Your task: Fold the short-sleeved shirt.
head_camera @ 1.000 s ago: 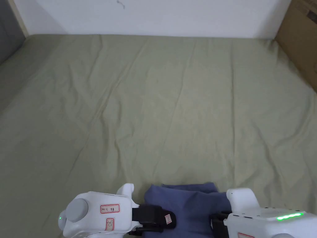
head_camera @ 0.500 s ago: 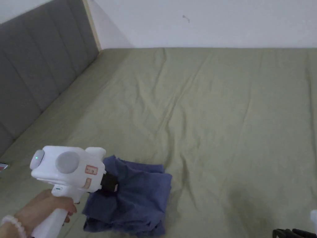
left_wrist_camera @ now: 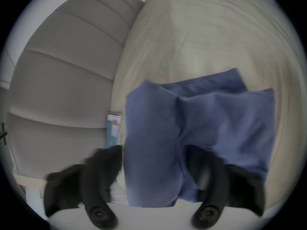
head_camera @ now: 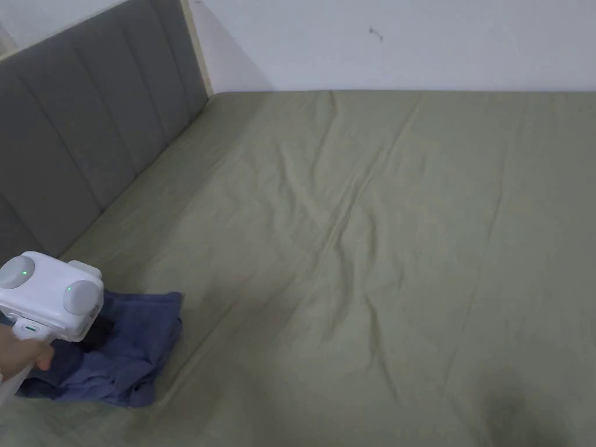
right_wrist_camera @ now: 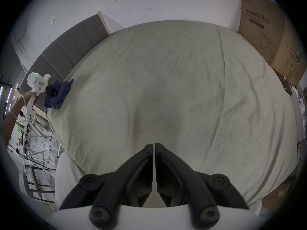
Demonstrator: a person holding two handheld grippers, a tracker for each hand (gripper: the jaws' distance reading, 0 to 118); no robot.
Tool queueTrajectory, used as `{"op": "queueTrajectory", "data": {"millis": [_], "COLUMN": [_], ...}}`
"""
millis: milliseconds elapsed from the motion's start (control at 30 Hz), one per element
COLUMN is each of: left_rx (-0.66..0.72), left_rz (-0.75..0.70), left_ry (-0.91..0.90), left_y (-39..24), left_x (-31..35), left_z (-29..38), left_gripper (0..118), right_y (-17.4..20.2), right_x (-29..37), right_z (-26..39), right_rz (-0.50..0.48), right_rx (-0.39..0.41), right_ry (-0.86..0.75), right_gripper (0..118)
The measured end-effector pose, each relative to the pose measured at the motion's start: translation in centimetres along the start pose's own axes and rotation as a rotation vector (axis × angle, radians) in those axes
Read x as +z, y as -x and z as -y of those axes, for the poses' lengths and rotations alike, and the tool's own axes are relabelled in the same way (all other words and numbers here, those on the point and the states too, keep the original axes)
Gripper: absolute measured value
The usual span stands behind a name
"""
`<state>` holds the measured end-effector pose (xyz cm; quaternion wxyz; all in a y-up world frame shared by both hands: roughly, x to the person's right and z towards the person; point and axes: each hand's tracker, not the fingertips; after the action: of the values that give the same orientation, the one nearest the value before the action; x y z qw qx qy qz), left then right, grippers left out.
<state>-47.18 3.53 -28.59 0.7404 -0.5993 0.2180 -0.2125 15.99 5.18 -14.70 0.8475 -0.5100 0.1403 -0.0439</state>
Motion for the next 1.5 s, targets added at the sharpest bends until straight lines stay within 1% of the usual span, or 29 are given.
{"op": "queueTrajectory", "data": {"millis": [33, 67, 133, 233, 267, 300, 333, 367, 400, 467, 533, 567, 633, 733, 833, 900, 967, 1000, 1033, 1100, 1133, 1200, 1233, 1300, 1367, 1433, 1500], "left_rx": [-0.009, 0.003, 0.005, 0.082, 0.121, 0.155, 0.197, 0.244, 0.268, 0.342, 0.346, 0.346, 0.322, 0.34, 0.352, 0.348, 0.325, 0.304, 0.312, 0.34, 0.362, 0.392, 0.421, 0.428, 0.437, 0.451, 0.467], "left_rz": [-0.031, -0.038, -0.022, 0.011, 0.05, 0.084, 0.121, 0.149, 0.197, 0.34, 0.458, 0.487, 0.489, 0.516, 0.472, 0.41, 0.362, 0.372, 0.375, 0.381, 0.36, 0.369, 0.389, 0.427, 0.404, 0.389, 0.375], "left_ry": [-0.018, -0.074, -0.123, -0.127, -0.144, -0.173, -0.217, -0.258, -0.274, -0.32, -0.373, -0.405, -0.449, -0.53, -0.661, -0.793, -0.835, -0.867, -0.891, -0.979, -1.01, -1.033, -1.047, -1.067, -1.09, -1.136, -1.186], "left_y": [0.1, 0.4, 1.0, 0.9, 1.0, 0.7, 0.3, -0.3, -0.6, -2.0, -3.4, -4.4, -6.5, -8.6, -11.2, -12.9, -14.7, -15.1, -15.3, -16.1, -16.4, -17.1, -17.3, -17.3, -17.9, -17.7, -17.8], "left_x": [0.5, 1.1, 2.4, 4.9, 6.5, 8.0, 9.4, 10.7, 12.0, 15.5, 17.8, 19.4, 22.5, 25.7, 30.3, 33.2, 36.0, 37.1, 38.4, 40.8, 41.9, 43.7, 44.5, 45.9, 47.2, 48.2, 49.3], "left_z": [0.3, 0.7, 1.1, 1.1, 1.3, 1.4, 1.7, 1.9, 2.1, 2.8, 3.3, 3.8, 4.5, 5.9, 8.1, 9.8, 11.1, 11.6, 12.1, 13.3, 13.9, 14.9, 15.5, 16.7, 17.5, 18.4, 18.9], "left_gripper": [102, 105, 104, 103, 99, 84, 57, 8, 1, 0, 0, 0, 0, 0, 0, 0, 0, 0, 0, 0, 0, 0, 0, 0, 0, 0, 0], "right_y": [0.0, 0.0, 0.3, 0.4, 0.4, 0.3, 0.4, 0.4, 0.4, 0.4, 0.2, 0.0, -0.5, -1.0, -1.3, -0.9, -0.6, -0.2, 0.0, 0.2, 0.2, 0.3, 0.4, 1.2, 1.9, 2.5, 2.8], "right_x": [-0.1, -0.1, -0.2, -0.3, -0.2, -0.1, 0.1, 0.3, 0.5, 1.2, 2.1, 2.5, 3.5, 5.4, 7.7, 9.6, 11.4, 12.4, 13.5, 15.8, 16.9, 19.0, 20.1, 21.9, 23.4, 24.7, 25.7], "right_z": [0.0, 0.1, 0.2, 0.7, 0.7, 0.8, 1.0, 1.1, 1.2, 1.3, 1.4, 1.4, 1.5, 1.7, 1.9, 1.9, 1.9, 1.8, 1.8, 1.8, 1.9, 2.0, 2.0, 2.1, 2.4, 2.6, 2.9], "right_rz": [-0.004, -0.004, 0.0, 0.009, 0.006, -0.005, -0.01, -0.011, -0.015, -0.013, -0.016, -0.019, -0.016, 0.011, 0.049, 0.073, 0.118, 0.137, 0.156, 0.193, 0.209, 0.203, 0.212, 0.262, 0.334, 0.369, 0.394], "right_rx": [-0.005, -0.006, 0.012, 0.032, 0.03, 0.021, 0.017, 0.015, 0.015, 0.016, 0.006, -0.004, -0.019, -0.03, -0.035, -0.044, -0.032, -0.024, -0.026, -0.053, -0.066, -0.074, -0.068, -0.022, 0.027, 0.016, 0.049], "right_ry": [0.0, -0.002, -0.006, -0.018, -0.017, -0.021, -0.024, -0.029, -0.034, -0.053, -0.078, -0.09, -0.126, -0.194, -0.285, -0.351, -0.415, -0.45, -0.495, -0.585, -0.629, -0.7, -0.731, -0.8, -0.864, -0.924, -0.958], "right_gripper": [2, 2, 2, 2, 2, 2, 2, 2, 2, 2, 2, 2, 2, 2, 2, 2, 2, 2, 2, 2, 2, 2, 2, 2, 2, 2, 2]}}
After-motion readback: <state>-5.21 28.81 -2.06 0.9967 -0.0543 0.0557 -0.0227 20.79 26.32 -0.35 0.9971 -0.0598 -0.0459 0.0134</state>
